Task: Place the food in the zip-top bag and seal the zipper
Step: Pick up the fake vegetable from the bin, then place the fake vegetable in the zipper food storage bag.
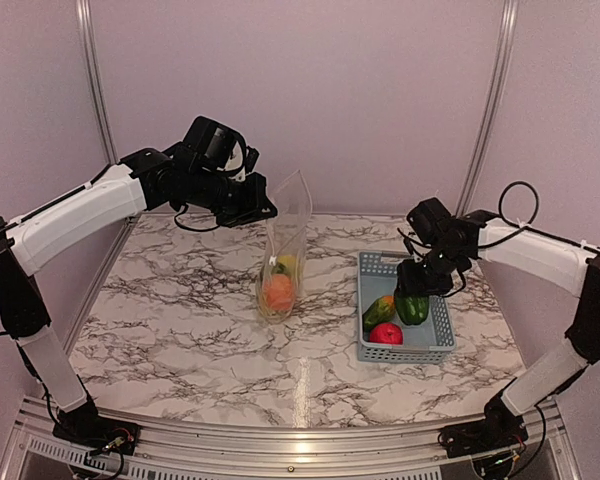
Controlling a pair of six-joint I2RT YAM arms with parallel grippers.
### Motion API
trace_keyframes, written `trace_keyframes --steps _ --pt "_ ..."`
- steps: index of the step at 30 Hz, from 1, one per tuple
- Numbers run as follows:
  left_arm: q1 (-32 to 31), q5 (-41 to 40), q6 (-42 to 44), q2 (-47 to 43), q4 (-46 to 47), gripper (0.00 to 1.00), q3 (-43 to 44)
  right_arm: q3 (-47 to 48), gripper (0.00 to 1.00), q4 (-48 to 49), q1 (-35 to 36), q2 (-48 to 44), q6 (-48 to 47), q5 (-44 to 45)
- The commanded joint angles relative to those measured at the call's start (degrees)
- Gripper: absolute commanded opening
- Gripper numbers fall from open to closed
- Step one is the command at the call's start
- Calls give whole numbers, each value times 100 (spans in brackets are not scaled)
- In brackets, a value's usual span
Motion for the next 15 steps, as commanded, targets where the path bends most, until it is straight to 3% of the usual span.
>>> trace_keyframes --steps 1,10,15 --pt "35 58 -86 -124 95 0 -144 1141 54 -20 4 -347 -181 -249" --pt "35 159 -280 -123 202 0 -133 3222 50 322 970 -9 -361 -694" --pt "35 191 -276 -115 174 0 -141 3689 48 945 1379 265 -211 -1088"
